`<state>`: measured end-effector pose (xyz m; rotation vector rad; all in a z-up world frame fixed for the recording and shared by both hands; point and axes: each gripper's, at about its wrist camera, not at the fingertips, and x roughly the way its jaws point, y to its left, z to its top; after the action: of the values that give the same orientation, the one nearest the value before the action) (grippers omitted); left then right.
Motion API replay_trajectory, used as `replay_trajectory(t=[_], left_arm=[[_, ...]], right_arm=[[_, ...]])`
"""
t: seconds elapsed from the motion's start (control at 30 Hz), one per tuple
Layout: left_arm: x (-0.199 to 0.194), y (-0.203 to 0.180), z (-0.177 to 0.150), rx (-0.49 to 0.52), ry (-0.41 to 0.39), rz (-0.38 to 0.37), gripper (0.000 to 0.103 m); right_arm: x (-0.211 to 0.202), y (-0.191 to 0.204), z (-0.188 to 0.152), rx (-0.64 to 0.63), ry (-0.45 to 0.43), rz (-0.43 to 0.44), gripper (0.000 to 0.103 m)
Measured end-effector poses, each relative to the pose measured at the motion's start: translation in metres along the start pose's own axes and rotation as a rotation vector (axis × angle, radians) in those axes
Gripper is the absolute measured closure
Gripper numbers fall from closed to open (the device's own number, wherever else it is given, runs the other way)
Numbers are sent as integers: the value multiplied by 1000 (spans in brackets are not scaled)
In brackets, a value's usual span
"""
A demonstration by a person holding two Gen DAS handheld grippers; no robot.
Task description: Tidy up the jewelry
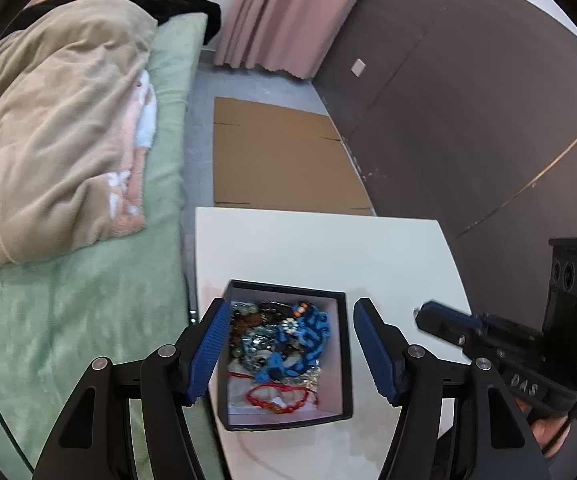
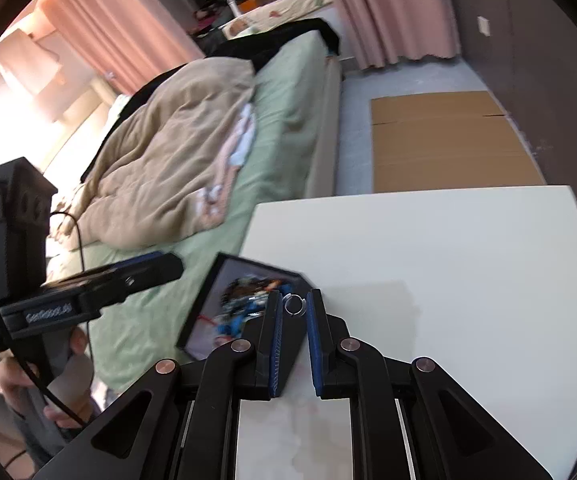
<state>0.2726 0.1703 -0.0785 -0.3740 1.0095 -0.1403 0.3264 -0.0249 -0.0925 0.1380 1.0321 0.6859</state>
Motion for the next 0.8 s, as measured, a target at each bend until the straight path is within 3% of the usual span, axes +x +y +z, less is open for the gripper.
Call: replay_trajectory(t=[0.33, 0.4, 0.43, 0.57, 0.8], left_arm=[[-9, 20, 3, -41, -18, 12, 38], [-12, 21, 3, -41, -21, 13, 38], [-13, 20, 2, -42, -22, 13, 38], [-20, 14, 1, -42, -31, 6, 35], [-51, -15, -4, -7, -96, 36, 14]], right_arm=[[25, 33, -7, -61, 58, 102, 87], [26, 32, -8, -51, 85, 108, 59], [26, 29, -7, -39, 85, 99, 54], [10, 19, -8, -11, 62, 59, 52], [-36, 10, -13, 19, 11, -1, 45]])
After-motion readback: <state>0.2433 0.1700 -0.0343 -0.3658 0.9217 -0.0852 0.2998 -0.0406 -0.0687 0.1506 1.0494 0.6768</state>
